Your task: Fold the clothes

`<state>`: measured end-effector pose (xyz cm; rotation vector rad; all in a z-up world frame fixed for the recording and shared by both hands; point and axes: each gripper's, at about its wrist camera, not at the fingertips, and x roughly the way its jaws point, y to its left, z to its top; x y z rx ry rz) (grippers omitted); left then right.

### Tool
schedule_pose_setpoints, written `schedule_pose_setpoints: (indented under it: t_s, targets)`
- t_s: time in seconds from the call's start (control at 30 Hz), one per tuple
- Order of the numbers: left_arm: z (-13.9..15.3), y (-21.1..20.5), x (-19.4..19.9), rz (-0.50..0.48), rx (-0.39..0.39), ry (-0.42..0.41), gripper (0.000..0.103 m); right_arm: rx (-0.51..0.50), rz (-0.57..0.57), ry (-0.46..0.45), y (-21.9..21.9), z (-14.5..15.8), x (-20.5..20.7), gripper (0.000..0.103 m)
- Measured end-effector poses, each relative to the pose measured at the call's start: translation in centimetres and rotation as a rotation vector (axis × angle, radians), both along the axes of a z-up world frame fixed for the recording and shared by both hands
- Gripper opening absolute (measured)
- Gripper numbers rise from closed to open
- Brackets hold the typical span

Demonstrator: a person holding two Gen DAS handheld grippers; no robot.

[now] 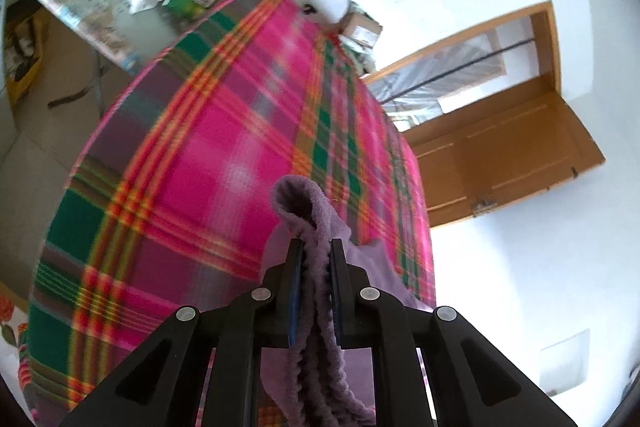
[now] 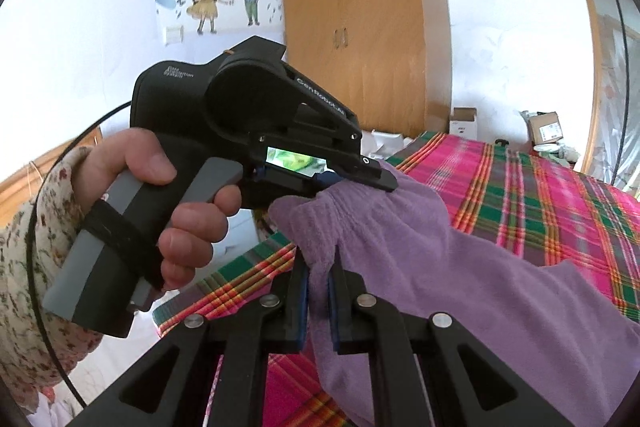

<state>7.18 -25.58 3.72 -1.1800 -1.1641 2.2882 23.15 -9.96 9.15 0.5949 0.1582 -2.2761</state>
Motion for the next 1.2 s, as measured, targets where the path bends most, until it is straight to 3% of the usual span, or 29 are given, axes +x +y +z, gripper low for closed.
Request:
schedule_pose_setpoints:
  t_s: [0.6, 1.2]
  targets:
    - [4.2, 9.6, -1.8, -0.146, -0.03, 0.053, 0.012, -0.096, -0.13, 0.028, 9.1, 3.1, 1.0, 0.008]
    - [4.0, 17.3, -3.7, -0.266, -0.032, 0.034, 0.012, -0.137, -0.252, -0.002, 15.9, 2.7, 0.2, 0.008]
